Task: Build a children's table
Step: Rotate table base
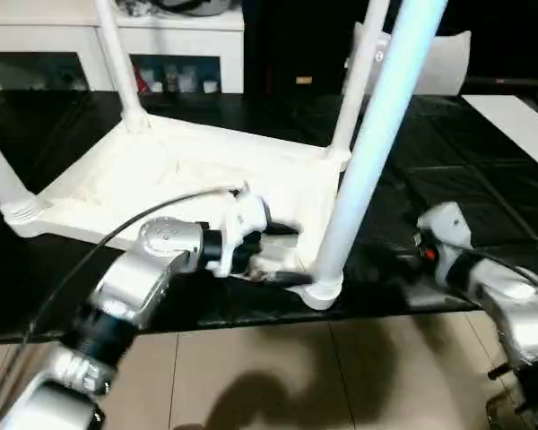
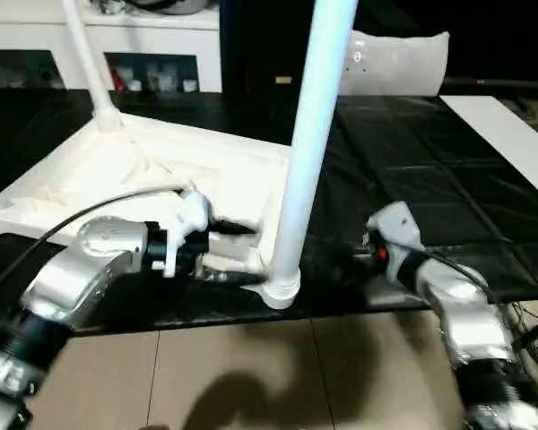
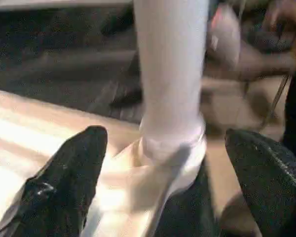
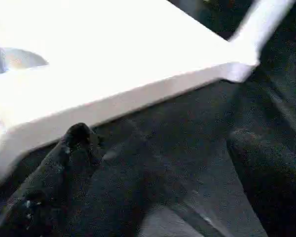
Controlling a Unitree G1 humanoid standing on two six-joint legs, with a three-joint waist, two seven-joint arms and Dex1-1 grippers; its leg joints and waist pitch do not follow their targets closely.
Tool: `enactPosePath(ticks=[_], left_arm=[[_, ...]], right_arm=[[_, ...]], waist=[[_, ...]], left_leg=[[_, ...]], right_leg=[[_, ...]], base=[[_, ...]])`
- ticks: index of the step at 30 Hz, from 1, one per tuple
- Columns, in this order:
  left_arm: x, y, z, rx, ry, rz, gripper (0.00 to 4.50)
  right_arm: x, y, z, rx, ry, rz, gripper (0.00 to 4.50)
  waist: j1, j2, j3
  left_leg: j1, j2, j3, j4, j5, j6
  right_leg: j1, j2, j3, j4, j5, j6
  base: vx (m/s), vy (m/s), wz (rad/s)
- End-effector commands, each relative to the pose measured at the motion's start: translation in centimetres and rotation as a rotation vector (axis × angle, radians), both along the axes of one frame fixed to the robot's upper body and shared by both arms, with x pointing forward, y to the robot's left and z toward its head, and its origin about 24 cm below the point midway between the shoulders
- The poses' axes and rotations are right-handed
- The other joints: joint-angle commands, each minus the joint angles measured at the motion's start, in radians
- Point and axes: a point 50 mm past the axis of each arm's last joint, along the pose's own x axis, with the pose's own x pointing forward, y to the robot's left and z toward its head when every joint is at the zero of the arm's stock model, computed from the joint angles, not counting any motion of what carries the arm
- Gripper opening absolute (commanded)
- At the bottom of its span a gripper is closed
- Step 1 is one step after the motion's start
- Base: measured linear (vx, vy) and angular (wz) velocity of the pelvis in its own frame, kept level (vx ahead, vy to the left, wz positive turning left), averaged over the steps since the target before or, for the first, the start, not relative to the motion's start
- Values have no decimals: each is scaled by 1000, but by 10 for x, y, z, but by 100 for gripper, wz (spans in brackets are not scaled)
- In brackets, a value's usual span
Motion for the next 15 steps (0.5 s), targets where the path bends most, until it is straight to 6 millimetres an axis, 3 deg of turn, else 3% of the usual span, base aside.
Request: enactPosePath(ticks=[1, 2, 7, 9, 15], left_arm=[[7, -4, -9, 128, -101, -46, 382], [8, -5, -13, 149, -108, -60, 362], [13, -9, -20, 191, -111, -96, 324], [16, -11, -24, 209, -120, -105, 316], [25, -11, -28, 214, -129, -79, 264]], right_arm=[[-9, 1, 9, 0, 57, 108, 450], [-13, 2, 10, 0, 79, 148, 450], [-25, 5, 15, 10, 137, 246, 450], [-28, 6, 16, 9, 158, 276, 450], [-30, 9, 19, 20, 185, 293, 450]], waist=[[5, 9, -64], [6, 9, -66], [16, 5, -70], [16, 5, -69], [28, 3, -68]], left_leg=[[-9, 4, 12, -68, -148, 58], [-5, 5, 12, -65, -155, 64], [-12, 5, 12, -62, -110, 78], [-11, 7, 13, -62, -123, 73], [-8, 8, 12, -63, -133, 66]], right_leg=[[67, -42, 42, -91, -134, -172], [68, -41, 43, -91, -123, -172], [73, -48, 42, -87, -79, -190], [70, -51, 42, -88, -97, -200], [69, -54, 43, -94, -157, -180]], base=[[0, 0, 0], [0, 0, 0], [0, 0, 0], [0, 0, 0], [0, 0, 0]])
